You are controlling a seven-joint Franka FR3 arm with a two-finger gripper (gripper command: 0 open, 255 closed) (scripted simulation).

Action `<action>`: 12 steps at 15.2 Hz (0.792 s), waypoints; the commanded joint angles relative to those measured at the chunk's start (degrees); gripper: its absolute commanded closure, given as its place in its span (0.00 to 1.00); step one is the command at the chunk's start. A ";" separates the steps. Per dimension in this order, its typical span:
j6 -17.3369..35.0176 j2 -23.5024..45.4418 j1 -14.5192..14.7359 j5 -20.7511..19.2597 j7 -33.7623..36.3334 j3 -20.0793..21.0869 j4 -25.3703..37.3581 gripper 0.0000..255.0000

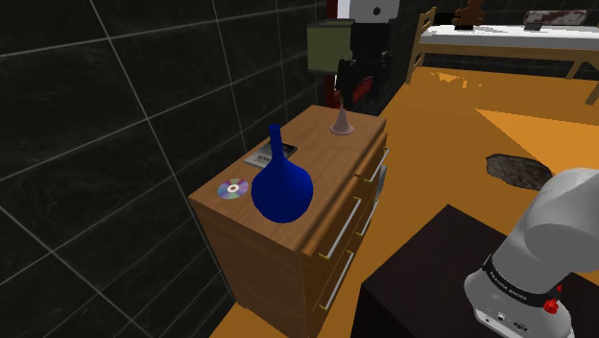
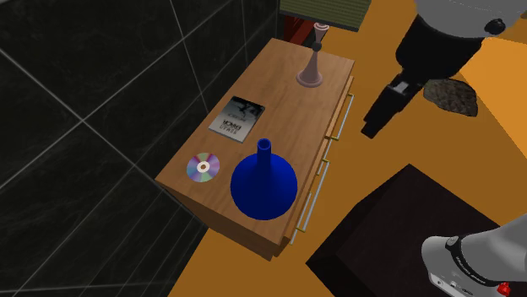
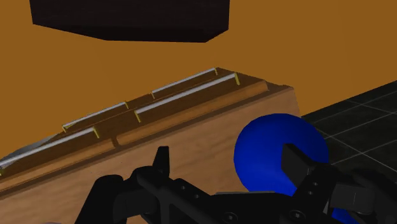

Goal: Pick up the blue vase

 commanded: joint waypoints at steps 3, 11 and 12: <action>-0.84 9.46 0.80 -1.15 4.56 3.75 8.70 0.00; -6.44 31.11 5.00 -7.29 14.20 9.76 31.61 0.00; -7.68 34.25 6.02 -8.39 15.36 10.24 35.34 0.00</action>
